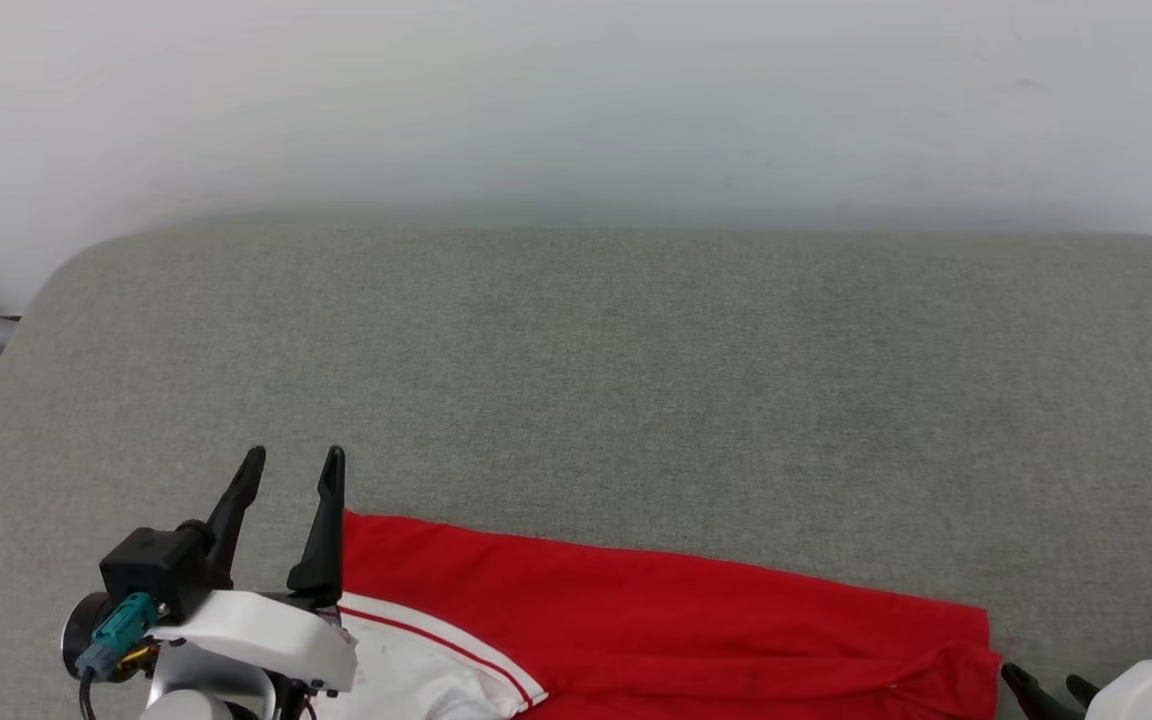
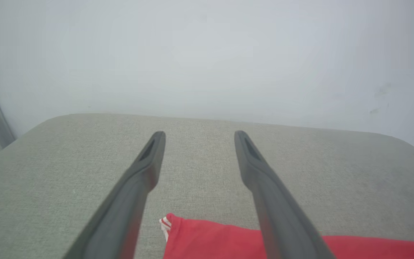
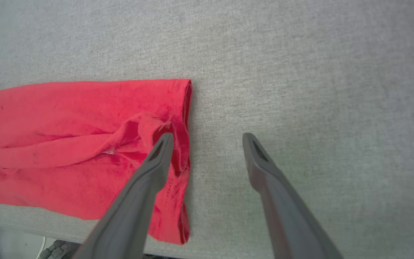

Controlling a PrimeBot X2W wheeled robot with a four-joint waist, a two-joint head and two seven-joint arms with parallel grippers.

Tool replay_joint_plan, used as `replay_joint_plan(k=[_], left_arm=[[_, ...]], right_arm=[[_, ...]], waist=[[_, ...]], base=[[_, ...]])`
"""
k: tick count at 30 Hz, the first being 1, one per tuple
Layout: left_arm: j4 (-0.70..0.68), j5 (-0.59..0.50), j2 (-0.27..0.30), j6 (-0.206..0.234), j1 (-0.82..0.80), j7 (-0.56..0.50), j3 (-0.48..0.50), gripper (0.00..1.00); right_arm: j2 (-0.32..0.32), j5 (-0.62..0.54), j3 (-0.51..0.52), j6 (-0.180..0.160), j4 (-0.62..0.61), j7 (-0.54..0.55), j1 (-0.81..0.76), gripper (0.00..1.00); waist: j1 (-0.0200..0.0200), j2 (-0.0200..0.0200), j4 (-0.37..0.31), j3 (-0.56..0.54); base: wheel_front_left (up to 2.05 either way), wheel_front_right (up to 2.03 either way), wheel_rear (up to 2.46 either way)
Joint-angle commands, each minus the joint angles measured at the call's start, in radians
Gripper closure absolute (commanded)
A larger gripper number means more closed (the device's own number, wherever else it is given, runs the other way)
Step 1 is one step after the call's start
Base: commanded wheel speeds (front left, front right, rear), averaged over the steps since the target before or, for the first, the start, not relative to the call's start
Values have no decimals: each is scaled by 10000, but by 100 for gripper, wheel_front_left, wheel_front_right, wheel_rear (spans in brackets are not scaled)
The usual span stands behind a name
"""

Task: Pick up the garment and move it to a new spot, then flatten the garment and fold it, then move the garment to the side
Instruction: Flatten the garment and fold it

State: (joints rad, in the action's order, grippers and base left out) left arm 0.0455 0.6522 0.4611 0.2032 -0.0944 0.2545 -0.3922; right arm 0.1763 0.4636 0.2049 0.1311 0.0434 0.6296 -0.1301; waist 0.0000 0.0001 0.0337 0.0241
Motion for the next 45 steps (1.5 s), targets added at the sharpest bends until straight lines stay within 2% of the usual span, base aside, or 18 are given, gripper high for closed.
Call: replay_joint_plan(k=[1,8,16,17,18,19,20,21,33,41,45], left_arm=[[-234,-291,-96,94,-142,71,72,0],[-1145,-1153,-444,257,66,121,356,0],[-1311,-1627,-729,124,156,106,500,0],[-1316,-1673,-777,113,147,106,536,0],[-1292,-1708,-822,97,162,106,557,0],[-1268,-1767,-860,92,180,106,572,0],[-1268,-1767,-860,92,180,106,572,0],[-1229,-1795,-894,64,203,107,587,0],[-906,-2051,-898,-76,573,107,599,0],[-890,-2054,-795,-6,739,20,548,0],[-929,-2067,-749,77,843,-31,529,0]], right_arm=[[-60,55,-33,-9,-25,119,-41,0],[-260,219,-299,-9,-49,344,166,0],[-541,316,-828,-7,992,1129,-30,0],[-586,321,-904,-7,1127,1290,-92,12],[-628,379,-966,-7,1197,1380,-109,63],[-677,448,-973,-6,1189,1334,-71,80],[-677,448,-973,-6,1189,1334,-71,80],[-694,446,-971,-4,1178,1315,-41,100],[-69,684,-438,-9,-155,1189,183,100],[413,470,1336,-12,-177,1596,205,100],[41,721,2323,-10,-242,1903,361,100]], waist=[[0,-1,147,121],[0,-1,479,542],[0,-1,817,989],[0,-1,838,1007],[0,-1,859,1023],[0,-1,875,1031],[0,-1,875,1031],[0,-1,882,1024],[0,-1,552,317],[0,-1,286,-40],[0,-1,204,-125]], base=[[0,0,0],[0,0,0],[0,0,0],[0,0,0],[0,0,0],[0,0,0],[0,0,0],[0,0,0],[0,0,0],[0,0,0],[0,0,0]])
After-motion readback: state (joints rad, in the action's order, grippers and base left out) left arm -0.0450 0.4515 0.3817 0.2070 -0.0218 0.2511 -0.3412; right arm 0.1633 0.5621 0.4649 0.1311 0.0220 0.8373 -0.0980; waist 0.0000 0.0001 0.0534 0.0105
